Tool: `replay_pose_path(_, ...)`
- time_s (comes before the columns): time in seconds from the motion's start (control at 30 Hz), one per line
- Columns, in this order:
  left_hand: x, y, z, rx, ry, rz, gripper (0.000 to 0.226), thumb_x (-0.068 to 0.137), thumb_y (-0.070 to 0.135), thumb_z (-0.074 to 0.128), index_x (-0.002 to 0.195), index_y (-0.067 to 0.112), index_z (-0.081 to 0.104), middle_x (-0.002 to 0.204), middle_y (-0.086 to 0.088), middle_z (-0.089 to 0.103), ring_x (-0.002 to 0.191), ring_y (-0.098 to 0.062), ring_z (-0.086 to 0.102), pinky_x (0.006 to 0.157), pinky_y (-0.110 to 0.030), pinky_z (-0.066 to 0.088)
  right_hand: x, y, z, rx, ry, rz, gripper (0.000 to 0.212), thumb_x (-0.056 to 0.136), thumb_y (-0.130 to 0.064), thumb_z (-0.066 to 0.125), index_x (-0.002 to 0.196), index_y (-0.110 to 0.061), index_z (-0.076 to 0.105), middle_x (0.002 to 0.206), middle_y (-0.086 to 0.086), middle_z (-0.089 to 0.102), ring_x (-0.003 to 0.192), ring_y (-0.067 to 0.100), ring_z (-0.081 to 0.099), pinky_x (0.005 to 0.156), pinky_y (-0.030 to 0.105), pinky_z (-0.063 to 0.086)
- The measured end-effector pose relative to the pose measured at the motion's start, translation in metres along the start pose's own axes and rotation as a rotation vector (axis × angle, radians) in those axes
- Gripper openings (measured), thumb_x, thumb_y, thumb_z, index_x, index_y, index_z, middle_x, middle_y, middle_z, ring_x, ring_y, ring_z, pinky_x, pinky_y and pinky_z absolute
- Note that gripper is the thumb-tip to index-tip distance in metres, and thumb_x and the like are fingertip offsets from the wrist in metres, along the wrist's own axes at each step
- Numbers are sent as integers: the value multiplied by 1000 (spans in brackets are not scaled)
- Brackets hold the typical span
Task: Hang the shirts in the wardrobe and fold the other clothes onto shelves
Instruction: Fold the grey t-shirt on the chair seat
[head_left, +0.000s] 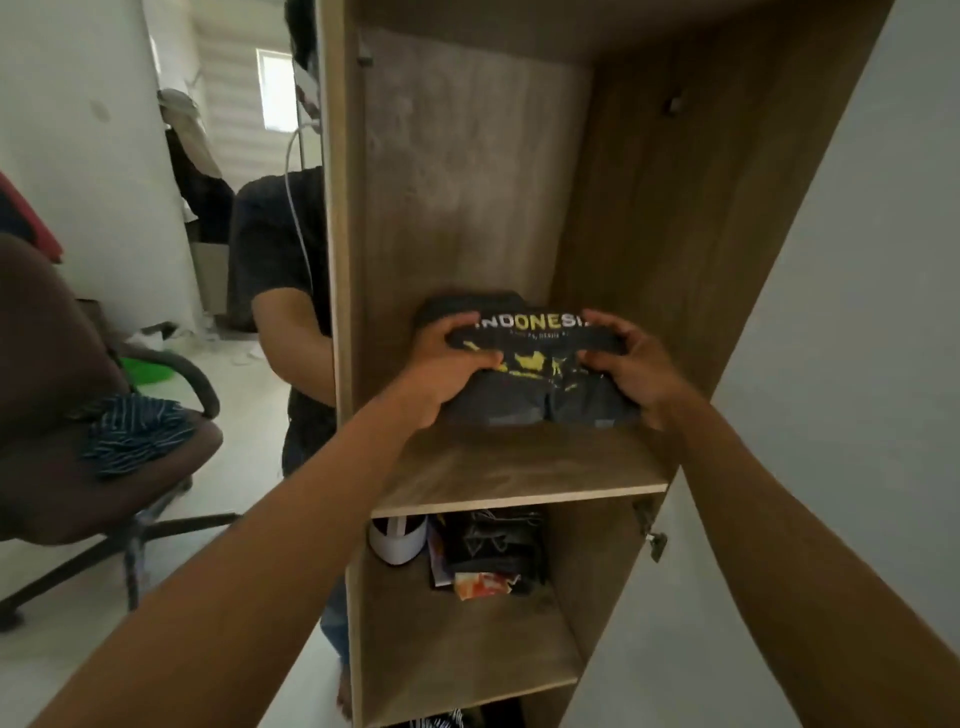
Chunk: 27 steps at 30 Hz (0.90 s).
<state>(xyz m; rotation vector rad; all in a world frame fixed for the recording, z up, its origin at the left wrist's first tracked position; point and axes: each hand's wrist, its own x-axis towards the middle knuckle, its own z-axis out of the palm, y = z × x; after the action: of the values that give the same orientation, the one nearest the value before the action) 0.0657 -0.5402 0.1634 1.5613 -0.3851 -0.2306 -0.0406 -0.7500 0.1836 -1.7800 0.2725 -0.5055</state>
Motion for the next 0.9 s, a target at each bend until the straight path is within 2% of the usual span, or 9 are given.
replay_pose_path(0.1,1,-69,7,79,-32,-303,62,69,17,89,123,26,60,129,-10,61,106,-28,64,91,-42,57,6,65,-3,-147,-205,299,43,89,-10,70,125,-33,63,130,8,59,102,23,66,76,35,61)
replay_pose_path(0.2,-4,-95,9,89,-25,-408,59,76,25,85,129,23,58,119,-2,56,93,-17,59,71,-25,52,11,97,-14,-119,-254,466,39,87,-19,73,120,-37,61,121,7,61,100,26,67,79,39,60)
replay_pose_path(0.37,37,-89,1,217,72,-371,60,81,45,77,135,28,56,130,-1,56,102,-17,54,86,-29,44,54,104,-27,-99,-228,476,69,83,-46,72,144,-31,43,136,5,53,99,16,59,69,33,55)
replay_pose_path(0.5,81,-80,10,144,181,-378,52,87,32,75,134,20,59,132,-10,60,80,-13,56,67,-26,45,109,110,-10,-295,-167,358,73,88,-48,69,150,-28,36,151,5,42,107,16,51,70,29,50)
replay_pose_path(0.57,98,-82,13,134,169,-396,54,83,23,78,133,18,59,132,-12,60,86,-19,61,70,-30,51,133,116,0,-362,-217,297,78,84,-40,75,150,-26,35,152,6,42,122,23,53,91,33,50)
replay_pose_path(0.67,113,-89,19,186,110,-369,56,80,10,80,132,16,60,134,-6,56,101,-21,62,87,-34,54,150,124,10,-410,-359,225,61,84,-11,76,139,-20,52,144,11,50,112,20,59,82,24,50)
replay_pose_path(0.73,115,-94,23,154,140,-244,58,81,3,78,133,20,60,134,-3,55,103,-17,63,89,-31,55,154,128,10,-280,-342,131,49,85,6,69,129,-15,59,133,14,58,104,23,64,85,36,57)
replay_pose_path(0.83,119,-103,21,121,209,38,61,81,-3,75,134,21,59,132,0,56,114,-11,59,89,-13,51,166,129,4,-100,-231,4,47,86,13,63,123,-16,59,117,2,63,100,11,63,96,35,54)
replay_pose_path(0.9,127,-108,18,278,207,71,61,82,-1,76,136,20,57,133,1,54,121,-12,53,96,-14,45,171,130,4,-155,-242,-21,48,87,10,64,128,-14,57,114,-4,58,105,13,60,95,27,53)
